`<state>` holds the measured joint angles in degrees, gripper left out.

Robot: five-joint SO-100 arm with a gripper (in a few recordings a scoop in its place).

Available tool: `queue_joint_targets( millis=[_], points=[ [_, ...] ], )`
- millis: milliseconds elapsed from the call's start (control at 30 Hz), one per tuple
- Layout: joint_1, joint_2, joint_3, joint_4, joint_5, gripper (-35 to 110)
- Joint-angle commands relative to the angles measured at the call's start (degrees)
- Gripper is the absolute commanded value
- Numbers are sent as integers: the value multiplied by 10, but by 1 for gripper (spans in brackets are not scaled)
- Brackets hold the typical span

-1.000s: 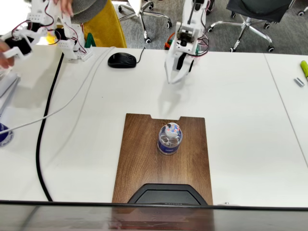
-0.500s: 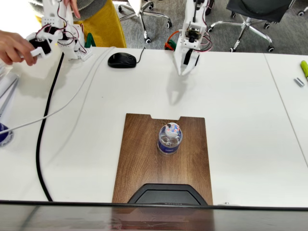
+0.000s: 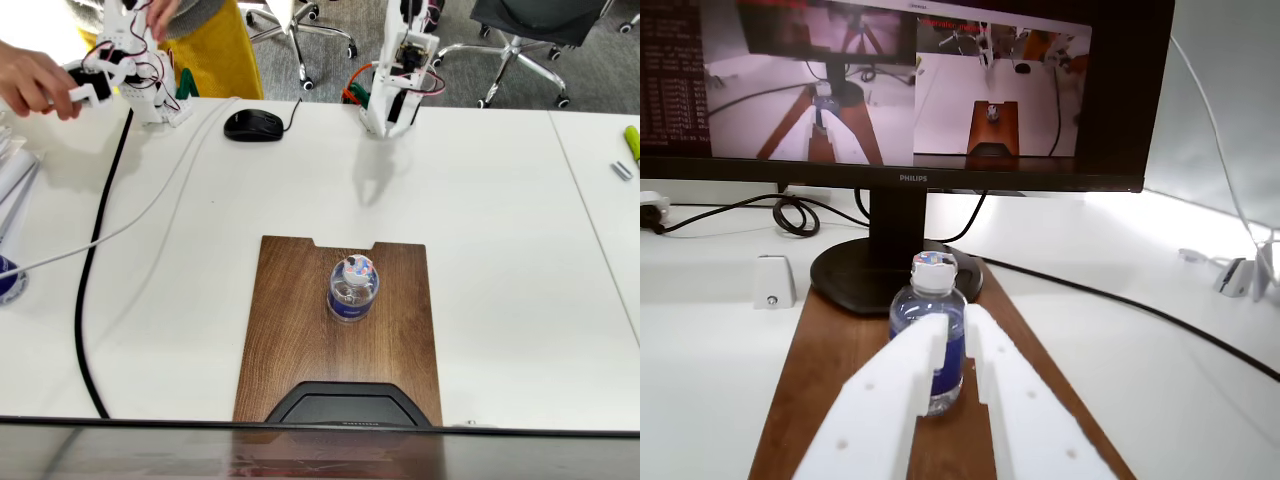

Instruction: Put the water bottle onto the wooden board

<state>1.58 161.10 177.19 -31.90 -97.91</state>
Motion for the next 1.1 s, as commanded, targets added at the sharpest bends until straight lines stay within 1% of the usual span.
queue_joint_targets(
  millis=[0, 233, 467, 567, 833, 967, 1067],
  points=[
    [7, 69, 5, 26, -3, 0],
    [12, 183, 6, 83, 0, 0],
    [9, 278, 6, 83, 0, 0],
    [11, 278, 6, 64, -7, 0],
    [8, 278, 6, -15, -5, 0],
    [7, 278, 6, -111, 24, 0],
    [6, 278, 6, -185, 25, 0]
  ],
)
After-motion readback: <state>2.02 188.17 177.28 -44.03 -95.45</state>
